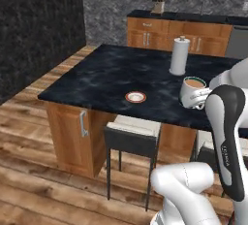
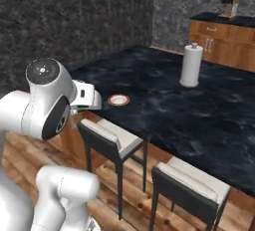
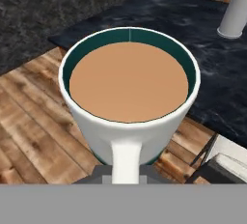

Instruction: Pick the cup of tea, navigate to the dining table, and place it on the saucer.

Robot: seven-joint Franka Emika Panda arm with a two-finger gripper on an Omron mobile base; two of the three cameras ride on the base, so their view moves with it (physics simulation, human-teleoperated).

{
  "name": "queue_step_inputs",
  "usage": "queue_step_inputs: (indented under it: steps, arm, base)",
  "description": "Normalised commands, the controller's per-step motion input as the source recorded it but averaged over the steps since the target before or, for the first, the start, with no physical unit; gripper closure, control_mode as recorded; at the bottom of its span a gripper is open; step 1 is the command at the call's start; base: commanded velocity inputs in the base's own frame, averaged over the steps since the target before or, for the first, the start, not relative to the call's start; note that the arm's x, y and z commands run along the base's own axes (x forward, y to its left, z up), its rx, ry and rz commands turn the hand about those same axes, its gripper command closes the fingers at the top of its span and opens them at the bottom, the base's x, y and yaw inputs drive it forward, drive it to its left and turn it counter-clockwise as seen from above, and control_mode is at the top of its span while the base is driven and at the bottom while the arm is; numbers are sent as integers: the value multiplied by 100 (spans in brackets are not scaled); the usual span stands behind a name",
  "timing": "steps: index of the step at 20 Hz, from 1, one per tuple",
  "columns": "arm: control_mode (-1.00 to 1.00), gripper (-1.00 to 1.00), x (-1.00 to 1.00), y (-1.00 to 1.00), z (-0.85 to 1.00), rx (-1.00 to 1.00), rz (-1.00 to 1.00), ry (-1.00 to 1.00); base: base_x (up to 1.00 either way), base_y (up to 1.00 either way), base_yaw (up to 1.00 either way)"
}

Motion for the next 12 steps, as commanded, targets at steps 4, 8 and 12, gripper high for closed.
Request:
queue_step_inputs:
  steps: [4, 8, 12]
  arm:
    - [100, 100, 0, 0, 0, 0, 0, 0]
    - [100, 100, 0, 0, 0, 0, 0, 0]
    - [100, 100, 0, 0, 0, 0, 0, 0]
  base:
    - [61, 60, -41]
    - [60, 45, -46]
    - [54, 37, -48]
